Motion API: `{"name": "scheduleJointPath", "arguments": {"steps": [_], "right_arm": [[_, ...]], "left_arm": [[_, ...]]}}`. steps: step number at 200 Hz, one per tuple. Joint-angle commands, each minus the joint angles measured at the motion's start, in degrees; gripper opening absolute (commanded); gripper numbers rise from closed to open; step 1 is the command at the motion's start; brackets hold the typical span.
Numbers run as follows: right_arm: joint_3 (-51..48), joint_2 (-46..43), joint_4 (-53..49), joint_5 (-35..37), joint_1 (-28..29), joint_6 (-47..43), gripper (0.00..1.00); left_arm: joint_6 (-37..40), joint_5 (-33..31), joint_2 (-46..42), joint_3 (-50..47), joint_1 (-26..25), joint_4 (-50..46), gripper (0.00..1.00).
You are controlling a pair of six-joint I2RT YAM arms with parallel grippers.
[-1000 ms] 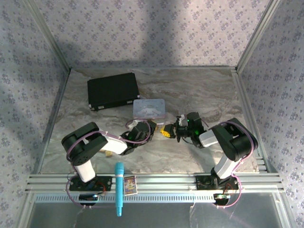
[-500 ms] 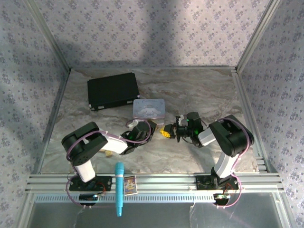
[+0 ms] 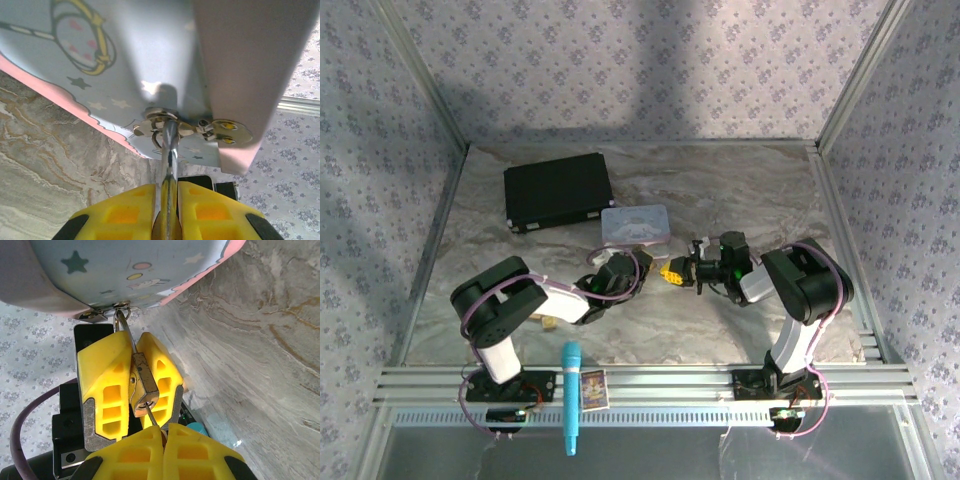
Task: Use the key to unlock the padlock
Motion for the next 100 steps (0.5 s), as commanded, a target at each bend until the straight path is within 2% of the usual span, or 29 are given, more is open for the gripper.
{"name": "scheduleJointPath", "arguments": {"steps": [1,44,76,100], "right_arm": [[5.46,-1.17,5.06,4.68,1.92,-1.91,0.00],[7.07,-2.83,0.10,5.31,3.32,-4.75,0.00],[8.25,-3.64,-2.14,5.98,3.97,-5.40,0.00],[8.19,-4.01,-2.49,6.92,5.05,-5.82,0.00]], "left_arm": [[1.45,17.91,0.03,4.82,-5.22,8.84,0.00],[2.87,19.05,-0.06,6.19,-5.16,6.55,0.00],[2.26,19.43,-0.84,7.24,-5.16,1.45,0.00],[1.86,19.29,-0.32,6.99,-4.98,2.72,0.00]]}}
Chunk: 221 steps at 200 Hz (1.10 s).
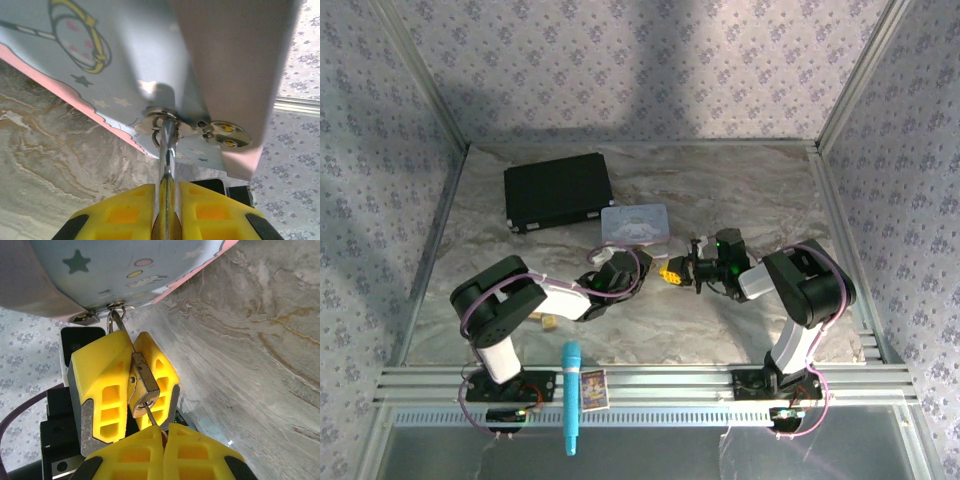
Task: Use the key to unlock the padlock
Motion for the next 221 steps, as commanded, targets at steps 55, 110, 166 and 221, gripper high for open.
{"name": "scheduleJointPath", "arguments": {"steps": [55,110,166,221], "right_arm": [[5.25,-2.83,6.29,5.63,3.88,-1.33,0.00],[2.46,-3.95,6.29,4.50,2.29,-2.38,0.00],[0.90,-4.45,7.77,3.06,0.29,-5.09,0.00],[-0.15,-7.89,7.33,4.47,2.59,-6.36,0.00]], "left_arm": [[0.47,20.72,0.92,5.21,-5.31,10.82,0.00],[0.28,20.05,0.37,3.46,-5.03,9.00,0.00],[-0.82,17.96,-1.55,2.43,-4.17,11.82,0.00],[-2.02,17.14,-1.35,3.30,-3.59,11.99,0.00]]}}
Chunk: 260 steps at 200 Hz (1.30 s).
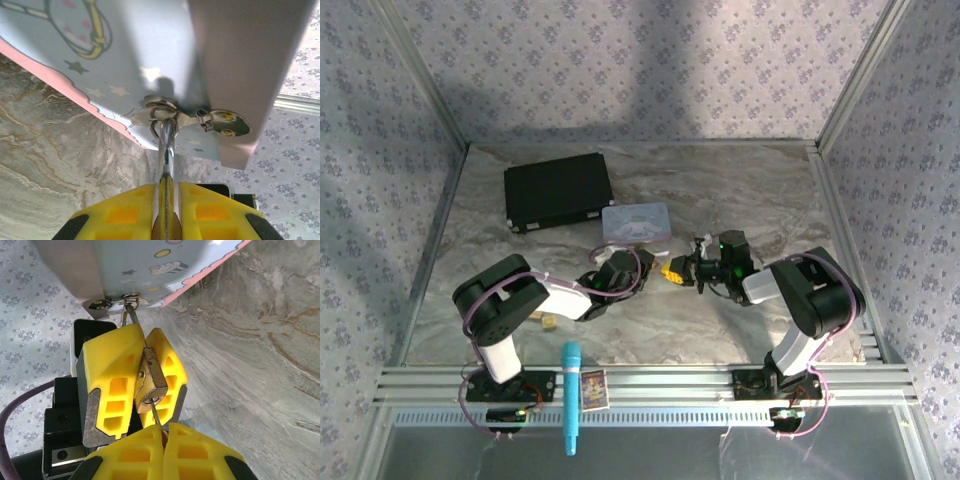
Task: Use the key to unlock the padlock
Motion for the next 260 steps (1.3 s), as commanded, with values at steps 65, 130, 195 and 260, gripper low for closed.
{"name": "scheduleJointPath", "arguments": {"steps": [65,130,195,260], "right_arm": [[2.70,0.42,8.91,2.00,0.04,-2.55,0.00],[1.80,2.99,10.63,-1.29,-3.37,-1.23,0.00],[1.92,2.74,8.22,-1.59,-3.46,-2.44,0.00],[4.82,2.16,8.70,-1.96,-4.15,2.51,0.00]], "left_arm": [[-1.71,16.14,-3.61,2.41,-4.92,11.80,0.00],[-2.08,15.56,-3.38,1.50,-5.02,12.22,0.00],[-2.21,16.35,-2.01,3.00,-5.12,12.29,0.00],[0.56,15.13,-3.90,2.92,-6.03,8.65,0.00]]}}
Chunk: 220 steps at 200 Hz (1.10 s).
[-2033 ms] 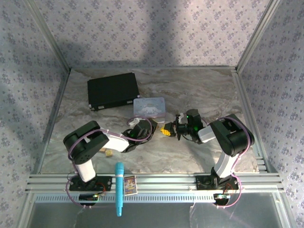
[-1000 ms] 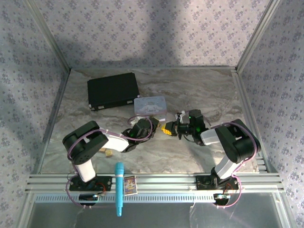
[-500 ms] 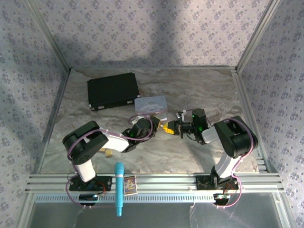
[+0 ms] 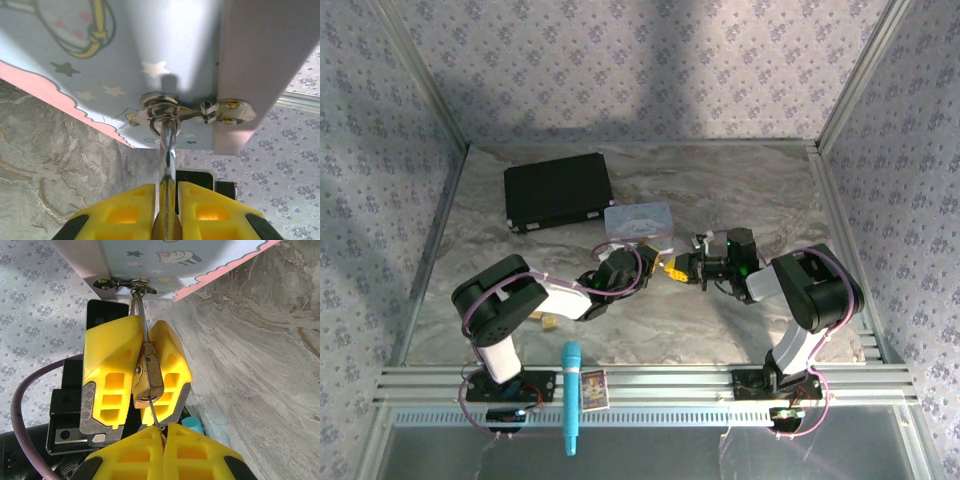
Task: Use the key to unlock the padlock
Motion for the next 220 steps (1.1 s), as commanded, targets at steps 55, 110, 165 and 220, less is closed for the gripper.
{"name": "scheduleJointPath", "arguments": {"steps": [55,110,165,220], "right_arm": [[7.09,-0.56,-3.56,7.00,0.09,0.28,0.00],[8.55,2.59,-0.58,8.51,1.03,2.08,0.00],[1.88,1.22,4.02,11.67,1.10,3.06,0.00],[-4.44,-0.69,3.03,13.11,0.52,1.88,0.00]], "left_arm": [[2.55,14.44,-2.24,4.29,-7.07,5.77,0.00],[0.64,14.42,-1.34,4.14,-7.24,7.66,0.00],[-1.75,11.19,-3.29,2.77,-5.28,4.92,0.00],[-2.80,4.83,-7.59,1.50,-2.98,-4.38,0.00]]}}
